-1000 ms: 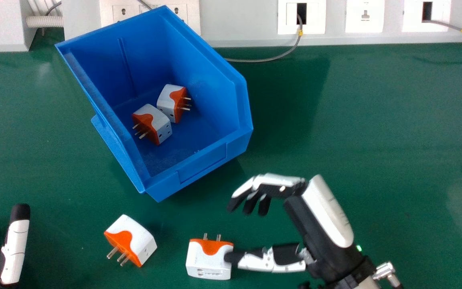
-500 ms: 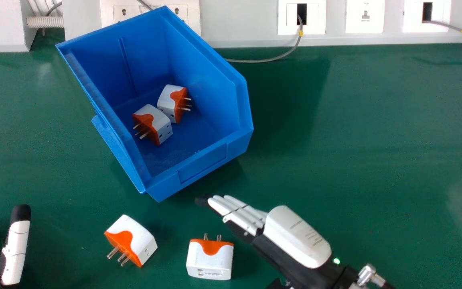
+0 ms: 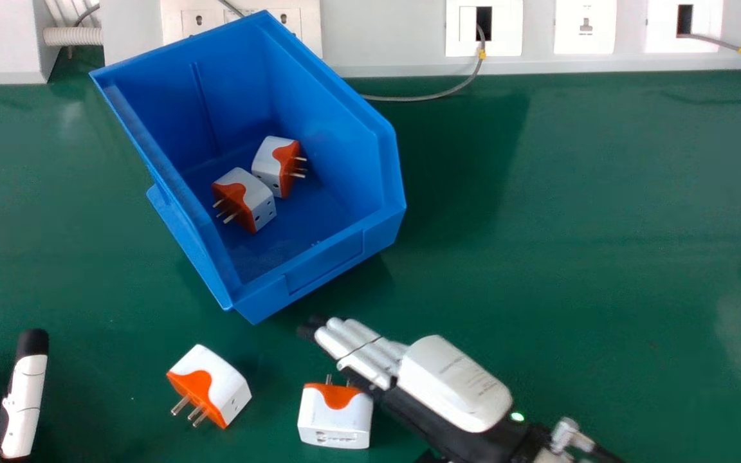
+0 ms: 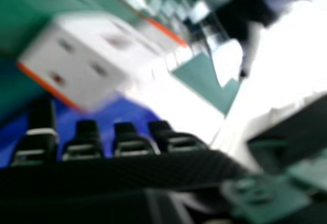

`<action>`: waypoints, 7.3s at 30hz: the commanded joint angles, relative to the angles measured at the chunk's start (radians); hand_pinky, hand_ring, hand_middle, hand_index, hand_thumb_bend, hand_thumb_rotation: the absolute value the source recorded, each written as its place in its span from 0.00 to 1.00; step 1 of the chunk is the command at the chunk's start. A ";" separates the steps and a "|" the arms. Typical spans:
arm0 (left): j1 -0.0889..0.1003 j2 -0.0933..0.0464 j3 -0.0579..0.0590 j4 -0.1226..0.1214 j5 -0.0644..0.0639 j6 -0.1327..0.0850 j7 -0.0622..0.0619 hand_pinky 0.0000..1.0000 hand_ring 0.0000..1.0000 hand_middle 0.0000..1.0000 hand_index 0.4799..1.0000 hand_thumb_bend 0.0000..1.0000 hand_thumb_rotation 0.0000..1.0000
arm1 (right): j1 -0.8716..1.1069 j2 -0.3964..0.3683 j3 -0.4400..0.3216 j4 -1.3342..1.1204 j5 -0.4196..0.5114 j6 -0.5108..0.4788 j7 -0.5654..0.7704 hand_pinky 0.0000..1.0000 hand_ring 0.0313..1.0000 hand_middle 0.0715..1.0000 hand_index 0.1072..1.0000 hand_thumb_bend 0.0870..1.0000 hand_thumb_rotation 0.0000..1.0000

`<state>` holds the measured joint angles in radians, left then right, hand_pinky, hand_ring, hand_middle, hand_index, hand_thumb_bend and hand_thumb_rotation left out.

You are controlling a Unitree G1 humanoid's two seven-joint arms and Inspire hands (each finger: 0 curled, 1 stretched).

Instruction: Pick all objects and put in blue box

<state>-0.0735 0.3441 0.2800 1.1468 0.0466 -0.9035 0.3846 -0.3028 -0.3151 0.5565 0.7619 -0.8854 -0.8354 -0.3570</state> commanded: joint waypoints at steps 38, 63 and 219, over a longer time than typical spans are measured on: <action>0.007 -0.006 0.007 0.044 -0.016 0.050 -0.019 0.99 0.98 0.97 1.00 0.92 0.93 | -0.178 0.148 0.054 0.407 0.085 -0.094 -0.379 0.35 0.45 0.45 0.41 0.45 0.00; -0.002 -0.003 0.000 0.052 -0.008 0.057 -0.005 0.98 0.98 0.98 0.99 0.92 0.94 | -0.210 0.107 -0.248 -0.293 0.140 -0.107 -0.371 0.29 0.40 0.51 0.44 0.44 0.00; -0.003 -0.015 0.004 0.055 -0.010 0.036 -0.004 0.98 0.98 0.97 1.00 0.94 0.93 | -0.247 0.229 0.056 0.333 0.086 -0.301 -0.137 0.73 0.82 0.85 0.84 0.85 0.59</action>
<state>-0.1118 0.3375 0.2855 1.1768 0.0379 -0.9068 0.3815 -0.5226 -0.1023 0.6080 1.0948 -0.7955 -1.1379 -0.4794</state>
